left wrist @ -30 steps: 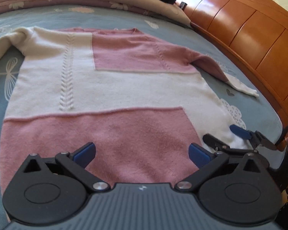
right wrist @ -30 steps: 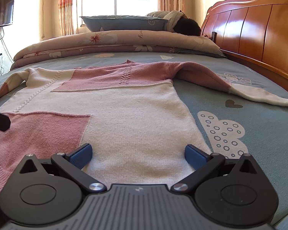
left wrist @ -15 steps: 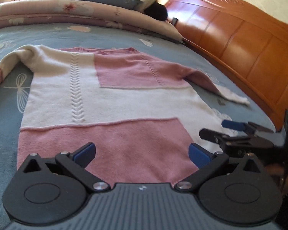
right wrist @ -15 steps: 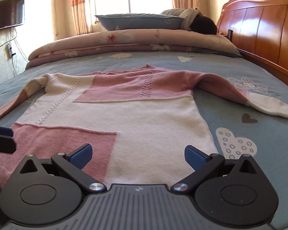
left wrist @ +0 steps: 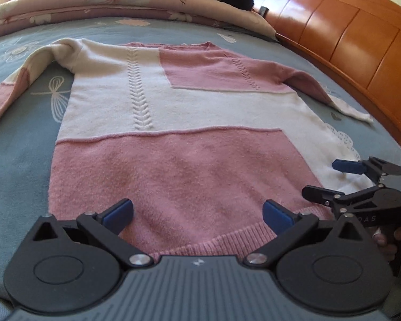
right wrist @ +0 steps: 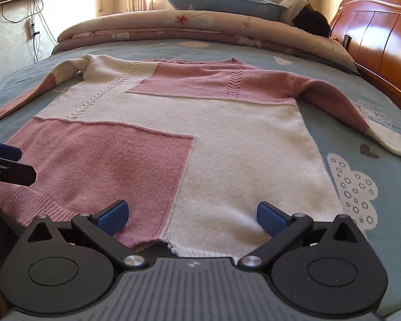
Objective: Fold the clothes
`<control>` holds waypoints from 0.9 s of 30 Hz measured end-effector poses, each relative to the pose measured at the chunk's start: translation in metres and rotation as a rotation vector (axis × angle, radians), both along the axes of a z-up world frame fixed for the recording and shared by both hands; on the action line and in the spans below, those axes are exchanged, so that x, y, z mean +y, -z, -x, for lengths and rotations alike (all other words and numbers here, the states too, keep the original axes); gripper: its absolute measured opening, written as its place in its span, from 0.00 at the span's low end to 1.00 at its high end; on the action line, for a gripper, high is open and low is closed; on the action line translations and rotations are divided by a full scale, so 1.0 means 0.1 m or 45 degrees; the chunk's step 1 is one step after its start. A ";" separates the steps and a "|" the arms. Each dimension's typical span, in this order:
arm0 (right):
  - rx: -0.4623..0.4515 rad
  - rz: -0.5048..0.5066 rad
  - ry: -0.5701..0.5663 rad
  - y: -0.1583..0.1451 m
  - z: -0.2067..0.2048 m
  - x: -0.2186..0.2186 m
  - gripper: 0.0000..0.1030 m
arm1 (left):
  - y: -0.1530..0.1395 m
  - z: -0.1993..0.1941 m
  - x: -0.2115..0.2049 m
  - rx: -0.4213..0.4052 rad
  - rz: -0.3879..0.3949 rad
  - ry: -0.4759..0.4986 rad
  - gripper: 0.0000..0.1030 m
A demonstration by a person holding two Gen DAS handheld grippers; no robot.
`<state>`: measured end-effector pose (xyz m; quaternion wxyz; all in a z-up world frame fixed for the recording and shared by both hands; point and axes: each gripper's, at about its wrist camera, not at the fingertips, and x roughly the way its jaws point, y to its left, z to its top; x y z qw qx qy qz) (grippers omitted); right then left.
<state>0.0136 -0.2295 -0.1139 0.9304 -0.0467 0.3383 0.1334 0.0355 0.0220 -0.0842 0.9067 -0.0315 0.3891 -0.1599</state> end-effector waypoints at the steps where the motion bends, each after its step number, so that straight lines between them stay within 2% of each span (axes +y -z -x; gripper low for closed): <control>1: 0.000 0.001 -0.001 0.00 -0.01 0.00 1.00 | -0.05 -0.06 -0.02 -0.035 -0.005 -0.004 0.99; 3: -0.003 0.005 0.010 0.00 -0.02 0.01 1.00 | -0.15 -0.24 -0.02 -0.092 0.016 -0.055 0.99; 7: -0.015 0.003 0.016 0.01 -0.01 0.01 1.00 | -0.15 -0.66 0.04 -0.051 0.108 -0.128 0.99; 9: -0.012 -0.001 0.009 0.01 -0.02 0.00 1.00 | -0.05 -0.75 0.06 0.002 0.089 -0.165 0.99; 12: -0.019 -0.005 0.007 0.01 -0.01 -0.01 1.00 | 0.08 -0.60 0.14 0.030 0.100 -0.178 0.99; 15: -0.025 -0.004 0.014 0.02 -0.02 0.00 1.00 | 0.11 -0.29 0.19 -0.016 0.091 -0.144 0.99; 19: -0.029 -0.002 0.024 0.02 -0.03 0.01 1.00 | 0.10 -0.11 0.24 0.017 0.065 -0.096 0.99; 22: -0.011 0.004 0.034 0.00 -0.04 0.02 1.00 | 0.02 -0.18 0.31 0.049 0.101 -0.118 0.99; 27: 0.003 -0.021 0.075 -0.17 -0.15 0.02 1.00 | -0.15 -0.40 0.48 -0.014 0.219 -0.230 0.97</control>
